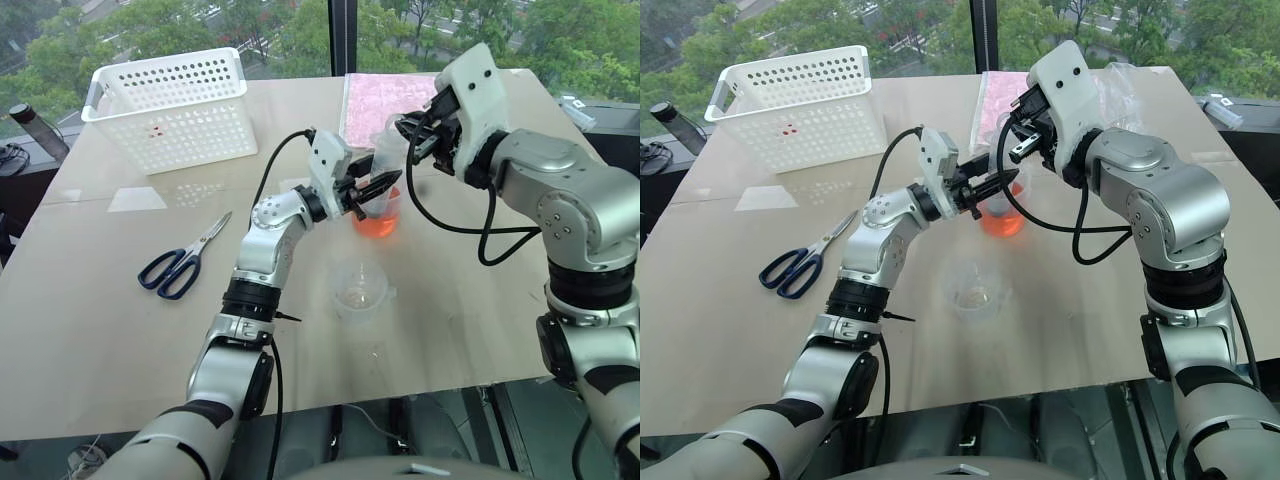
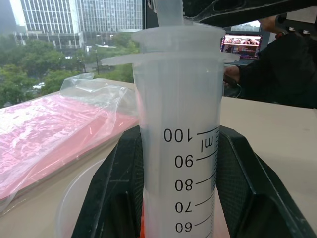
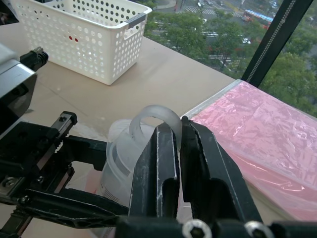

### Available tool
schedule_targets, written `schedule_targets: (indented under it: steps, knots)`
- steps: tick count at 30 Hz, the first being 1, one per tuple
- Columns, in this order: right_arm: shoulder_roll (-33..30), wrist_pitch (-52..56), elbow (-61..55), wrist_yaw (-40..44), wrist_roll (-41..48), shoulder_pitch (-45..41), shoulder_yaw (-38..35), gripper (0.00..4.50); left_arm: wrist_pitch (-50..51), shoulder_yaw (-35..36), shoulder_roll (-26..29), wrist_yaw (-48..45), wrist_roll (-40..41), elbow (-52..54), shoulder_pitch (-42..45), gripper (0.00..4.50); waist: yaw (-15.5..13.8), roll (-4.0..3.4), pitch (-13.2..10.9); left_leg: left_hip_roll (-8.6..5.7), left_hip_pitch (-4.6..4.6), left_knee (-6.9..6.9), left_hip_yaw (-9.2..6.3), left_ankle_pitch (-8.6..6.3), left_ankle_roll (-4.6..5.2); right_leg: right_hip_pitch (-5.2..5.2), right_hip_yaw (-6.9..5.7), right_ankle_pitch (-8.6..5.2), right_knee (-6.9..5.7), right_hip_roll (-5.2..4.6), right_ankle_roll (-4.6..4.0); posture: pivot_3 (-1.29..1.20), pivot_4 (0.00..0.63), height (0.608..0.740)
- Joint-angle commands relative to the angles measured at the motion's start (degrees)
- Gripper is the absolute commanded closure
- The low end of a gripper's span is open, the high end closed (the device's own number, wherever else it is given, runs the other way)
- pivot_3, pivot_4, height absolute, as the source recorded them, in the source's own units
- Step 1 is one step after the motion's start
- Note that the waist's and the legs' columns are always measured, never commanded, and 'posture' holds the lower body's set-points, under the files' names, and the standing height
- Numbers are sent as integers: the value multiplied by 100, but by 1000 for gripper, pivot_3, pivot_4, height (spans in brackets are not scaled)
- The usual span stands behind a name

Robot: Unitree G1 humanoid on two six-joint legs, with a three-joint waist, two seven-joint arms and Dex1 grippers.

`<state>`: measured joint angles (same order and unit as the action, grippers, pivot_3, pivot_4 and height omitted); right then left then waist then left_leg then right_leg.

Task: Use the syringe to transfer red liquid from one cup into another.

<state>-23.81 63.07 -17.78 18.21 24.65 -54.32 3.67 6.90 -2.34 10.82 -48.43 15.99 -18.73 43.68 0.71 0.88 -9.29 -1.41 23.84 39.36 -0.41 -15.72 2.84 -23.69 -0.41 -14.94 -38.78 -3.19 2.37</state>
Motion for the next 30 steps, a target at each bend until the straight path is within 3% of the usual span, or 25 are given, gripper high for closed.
schedule_targets:
  steps: [1,30]
  knots:
    - [-4,-283,23,24,-136,-291,-106,4476,-73,-47,24,-29,-7,118,11,3118,1,0,0,0,0,0,0,0,0,0,0,0,0,0,0,0,150,740]
    - [-120,-943,807,220,-464,-1028,-96,4476,230,-169,140,-68,-10,404,-238,3118,14,-2,-1,1,0,-4,0,0,-1,-3,1,0,2,-2,0,0,150,740]
